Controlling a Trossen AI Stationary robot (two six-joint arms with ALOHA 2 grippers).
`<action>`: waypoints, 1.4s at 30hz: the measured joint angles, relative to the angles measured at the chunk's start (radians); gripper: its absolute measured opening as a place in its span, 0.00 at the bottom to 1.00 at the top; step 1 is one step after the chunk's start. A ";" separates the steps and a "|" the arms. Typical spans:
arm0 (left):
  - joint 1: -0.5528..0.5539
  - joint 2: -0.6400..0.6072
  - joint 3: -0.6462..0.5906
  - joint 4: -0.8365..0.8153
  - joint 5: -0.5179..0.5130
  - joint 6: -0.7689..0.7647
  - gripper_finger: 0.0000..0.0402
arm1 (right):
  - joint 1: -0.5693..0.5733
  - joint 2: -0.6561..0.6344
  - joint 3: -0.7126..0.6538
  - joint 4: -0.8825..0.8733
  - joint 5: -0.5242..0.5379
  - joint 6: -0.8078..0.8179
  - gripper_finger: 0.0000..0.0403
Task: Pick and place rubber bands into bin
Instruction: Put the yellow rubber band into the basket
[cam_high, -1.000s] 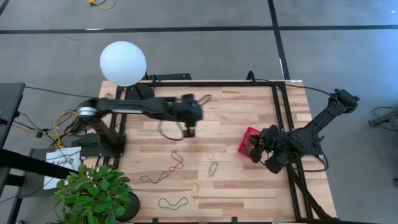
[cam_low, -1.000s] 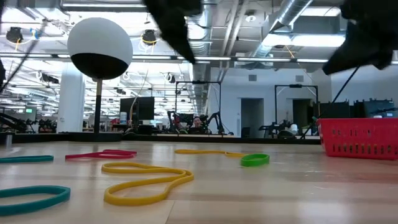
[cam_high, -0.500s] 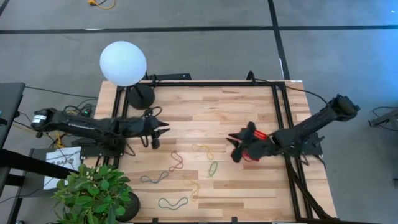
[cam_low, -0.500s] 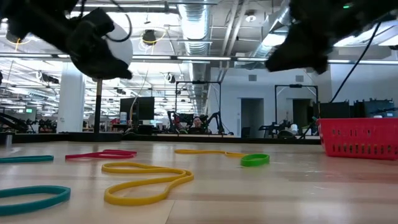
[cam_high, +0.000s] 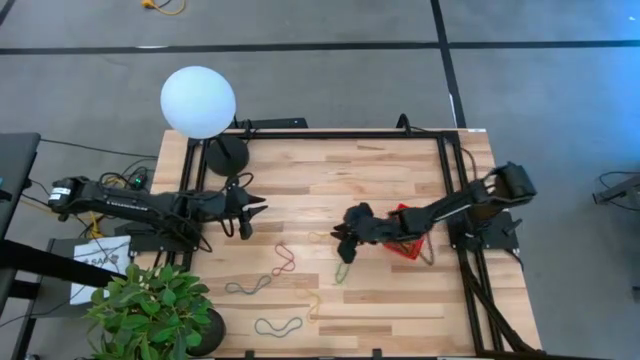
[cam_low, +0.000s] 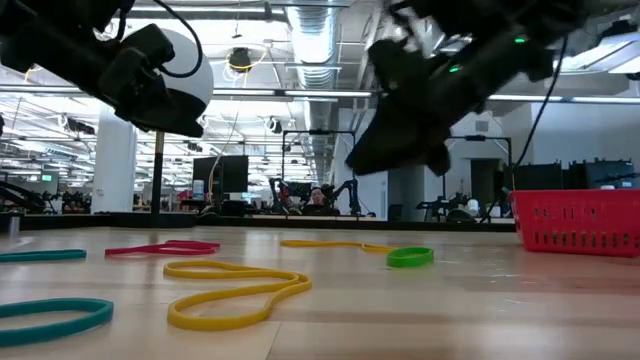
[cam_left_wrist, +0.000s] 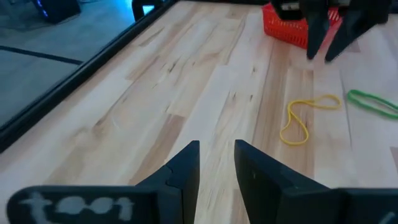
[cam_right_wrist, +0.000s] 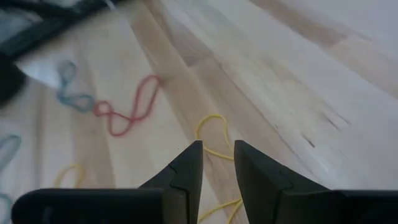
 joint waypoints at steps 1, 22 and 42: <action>0.000 0.005 0.000 0.003 -0.001 0.000 0.23 | -0.002 0.025 0.039 -0.052 -0.003 -0.007 0.22; 0.000 0.033 0.000 0.000 -0.002 -0.028 0.23 | -0.085 0.348 0.477 -0.667 -0.161 -0.067 0.22; 0.000 0.033 0.000 -0.007 -0.002 -0.022 0.23 | -0.124 0.338 0.472 -0.682 -0.144 -0.130 0.22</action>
